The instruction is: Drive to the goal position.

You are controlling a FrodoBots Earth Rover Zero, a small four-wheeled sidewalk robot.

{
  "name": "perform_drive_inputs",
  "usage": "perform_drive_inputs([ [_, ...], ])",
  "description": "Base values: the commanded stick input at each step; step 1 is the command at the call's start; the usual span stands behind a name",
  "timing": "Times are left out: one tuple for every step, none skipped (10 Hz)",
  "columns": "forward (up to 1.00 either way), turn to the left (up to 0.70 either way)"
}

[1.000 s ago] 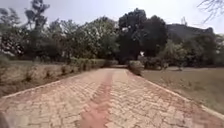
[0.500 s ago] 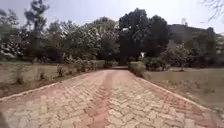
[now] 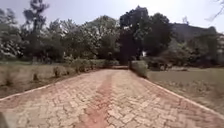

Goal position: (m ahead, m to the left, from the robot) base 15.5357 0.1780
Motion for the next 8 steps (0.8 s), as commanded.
perform_drive_inputs([
  [0.70, 0.00],
  [0.70, 0.00],
  [0.70, 0.00],
  [0.70, 0.00],
  [0.70, 0.00],
  [0.70, 0.00],
  [0.70, 0.00],
  [0.70, 0.00],
])
